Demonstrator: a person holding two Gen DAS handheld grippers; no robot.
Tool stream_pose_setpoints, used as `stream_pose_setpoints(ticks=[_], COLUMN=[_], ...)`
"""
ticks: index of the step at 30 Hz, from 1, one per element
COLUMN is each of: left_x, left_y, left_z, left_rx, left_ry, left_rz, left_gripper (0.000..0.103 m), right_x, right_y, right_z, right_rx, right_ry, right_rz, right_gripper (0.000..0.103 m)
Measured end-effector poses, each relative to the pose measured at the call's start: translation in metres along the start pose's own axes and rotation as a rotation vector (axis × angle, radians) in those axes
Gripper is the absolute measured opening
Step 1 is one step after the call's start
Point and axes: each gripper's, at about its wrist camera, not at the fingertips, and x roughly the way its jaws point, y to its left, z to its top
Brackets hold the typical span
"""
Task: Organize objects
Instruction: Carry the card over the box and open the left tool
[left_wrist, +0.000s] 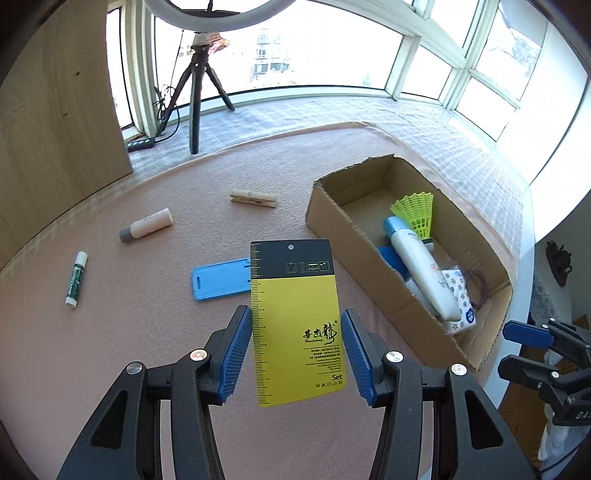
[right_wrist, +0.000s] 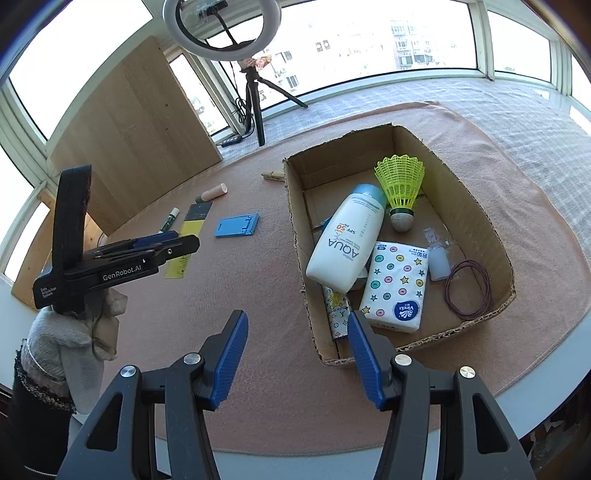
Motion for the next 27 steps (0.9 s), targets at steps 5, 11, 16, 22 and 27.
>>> stream_pose_setpoints(ticks=[5,11,16,22,27], left_x=[0.015,0.035,0.042,0.034,0.023], left_y=[-0.062,-0.12,-0.142,-0.137,-0.126], left_z=[0.026,0.037,0.039,0.038,0.035], left_rx=[0.101,0.187,0.187,0.183,0.171], left_ry=[-0.007,0.016,0.014,0.006,-0.008], left_rz=[-0.078,-0.147,-0.154,-0.159,-0.145], left_gripper=[0.054,0.054,0.054,0.058,0.058], right_x=[-0.005,-0.011,-0.014,-0.015,-0.012], right_y=[-0.017,-0.036,-0.048,-0.052,-0.045], right_z=[-0.003,-0.01,-0.016,-0.02,-0.019], right_rx=[0.033,0.068,0.095,0.107,0.092], right_ry=[-0.01,-0.012,-0.011,-0.004,0.003], right_rz=[-0.023,-0.041,-0.053,-0.053,-0.038], right_gripper=[0.052,0.052,0.052,0.054,0.054])
